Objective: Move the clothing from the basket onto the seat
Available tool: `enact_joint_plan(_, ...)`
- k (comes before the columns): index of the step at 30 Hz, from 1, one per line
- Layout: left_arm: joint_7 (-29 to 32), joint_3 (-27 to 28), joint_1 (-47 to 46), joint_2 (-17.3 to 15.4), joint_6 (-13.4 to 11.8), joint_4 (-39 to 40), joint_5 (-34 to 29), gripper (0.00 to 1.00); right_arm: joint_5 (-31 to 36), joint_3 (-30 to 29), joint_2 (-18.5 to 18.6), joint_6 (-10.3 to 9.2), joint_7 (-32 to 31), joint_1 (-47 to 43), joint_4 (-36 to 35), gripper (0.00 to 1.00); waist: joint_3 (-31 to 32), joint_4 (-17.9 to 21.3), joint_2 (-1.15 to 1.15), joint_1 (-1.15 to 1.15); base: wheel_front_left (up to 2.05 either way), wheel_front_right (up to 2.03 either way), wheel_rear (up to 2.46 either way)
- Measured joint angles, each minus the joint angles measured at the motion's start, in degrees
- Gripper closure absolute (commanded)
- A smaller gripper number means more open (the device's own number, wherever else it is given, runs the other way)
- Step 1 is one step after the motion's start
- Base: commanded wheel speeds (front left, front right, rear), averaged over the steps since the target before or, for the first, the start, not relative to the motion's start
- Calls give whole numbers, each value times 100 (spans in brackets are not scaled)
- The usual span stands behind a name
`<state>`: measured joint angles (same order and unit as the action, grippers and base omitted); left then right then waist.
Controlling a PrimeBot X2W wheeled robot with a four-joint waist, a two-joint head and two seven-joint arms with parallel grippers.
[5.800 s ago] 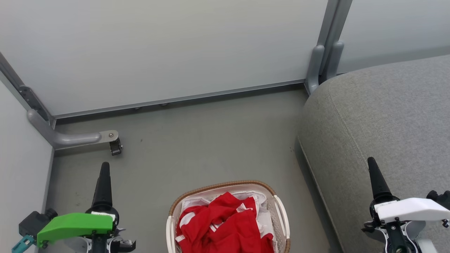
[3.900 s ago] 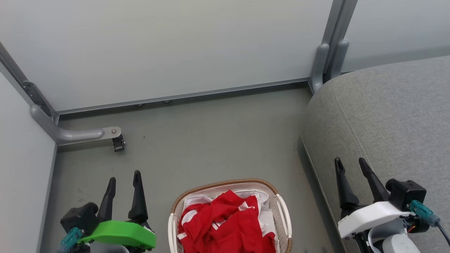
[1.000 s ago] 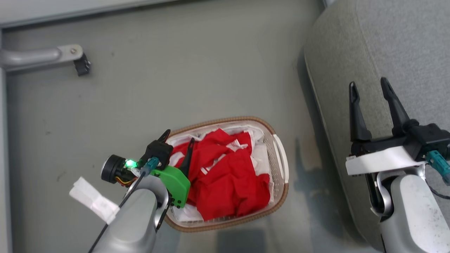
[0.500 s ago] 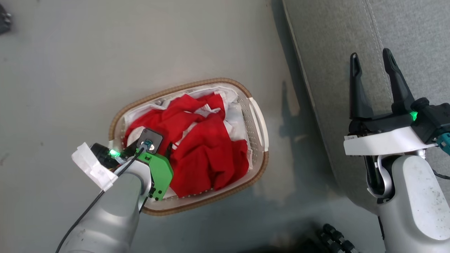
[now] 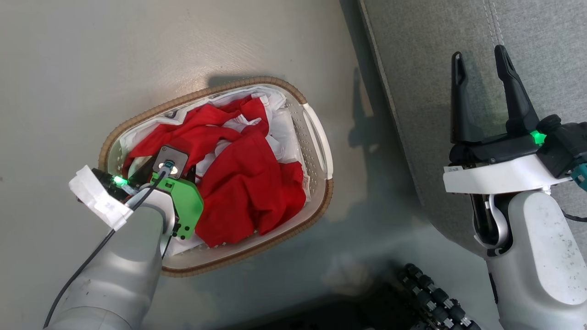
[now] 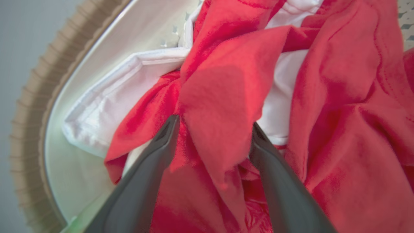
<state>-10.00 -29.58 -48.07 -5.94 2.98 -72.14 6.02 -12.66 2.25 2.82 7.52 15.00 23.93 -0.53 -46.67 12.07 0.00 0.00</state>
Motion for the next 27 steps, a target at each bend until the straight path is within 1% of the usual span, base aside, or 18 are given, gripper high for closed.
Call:
enact_joint_plan(1, -15, 19, -4, -8, 1, -14, 25, 0, -1, 4, 0, 0, 0, 4, 0, 0, -27, 10, 0, 0, 0, 0, 0)
enact_joint_plan(2, -18, 47, -8, -5, 1, -22, 75, 20, -2, 9, -1, 0, 0, 5, 0, 0, -47, 15, 0, 0, 0, 0, 0)
enact_joint_plan(3, -56, 71, -10, -2, 7, -27, 110, 56, -2, 11, -1, 0, 0, 8, 2, 0, -60, 14, 0, 0, 0, 0, 0)
enact_joint_plan(5, -152, 104, -11, 5, 14, -31, 164, 97, -1, 24, 0, 0, 0, 12, 10, 0, -59, -1, 0, 0, 0, 0, 0)
enact_joint_plan(6, -216, 103, -11, 16, 34, -26, 172, 100, 0, 31, -1, 0, 0, 12, 15, 0, -48, -11, 0, 0, 0, 0, 0)
enact_joint_plan(11, -408, 108, 43, 81, 71, 32, 293, 100, 37, 54, -2, 0, 0, 9, 54, 0, 66, -60, 0, 0, 0, 0, 0)
enact_joint_plan(17, -485, 133, 332, 108, 115, 282, 403, 100, 155, 76, -3, 0, 0, -58, 121, 0, 326, -146, 0, 0, 0, 0, 0)
enact_joint_plan(20, -497, 152, 529, 90, 152, 600, 444, 100, 220, 75, -3, 0, 0, -149, 177, 0, 518, -206, 0, 0, 0, 0, 0)
enact_joint_plan(27, -503, 191, 974, -89, 182, 1332, 457, 100, 424, 41, -4, 0, 0, -419, 308, 0, 1050, -369, 0, 0, 0, 0, 0)
